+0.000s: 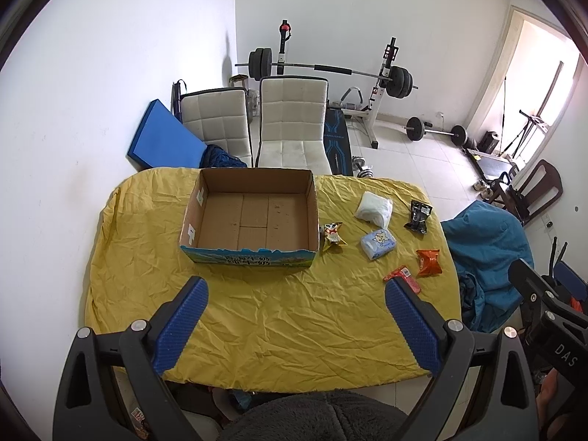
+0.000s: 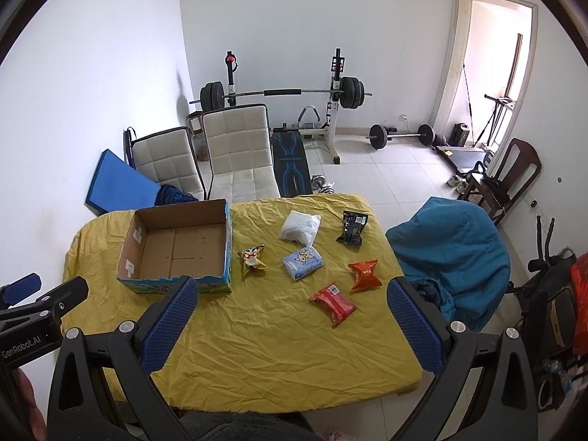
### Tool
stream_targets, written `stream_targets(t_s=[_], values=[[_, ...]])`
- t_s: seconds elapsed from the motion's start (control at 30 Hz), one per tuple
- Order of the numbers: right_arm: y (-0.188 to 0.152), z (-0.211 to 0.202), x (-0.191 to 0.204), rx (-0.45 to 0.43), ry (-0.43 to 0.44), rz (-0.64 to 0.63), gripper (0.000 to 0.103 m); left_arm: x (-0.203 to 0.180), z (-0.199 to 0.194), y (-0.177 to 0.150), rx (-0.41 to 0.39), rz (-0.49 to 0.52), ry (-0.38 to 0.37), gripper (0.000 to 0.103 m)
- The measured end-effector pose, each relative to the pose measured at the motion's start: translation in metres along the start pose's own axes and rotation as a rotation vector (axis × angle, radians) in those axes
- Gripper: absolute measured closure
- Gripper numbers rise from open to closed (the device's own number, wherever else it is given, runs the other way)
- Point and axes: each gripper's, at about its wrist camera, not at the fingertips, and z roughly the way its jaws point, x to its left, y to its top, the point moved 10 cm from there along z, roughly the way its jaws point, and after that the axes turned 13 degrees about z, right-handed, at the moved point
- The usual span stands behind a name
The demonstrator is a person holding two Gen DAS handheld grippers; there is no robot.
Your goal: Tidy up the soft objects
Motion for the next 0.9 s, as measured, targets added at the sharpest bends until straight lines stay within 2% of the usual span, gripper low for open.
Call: stream_targets(t_s=[0.9], values=[[0.0070, 0.0022, 0.0071, -0.003, 0.007, -0.004, 0.000, 0.0013, 0.0018, 0.0008, 0.003, 0.005, 0.016, 0.004]])
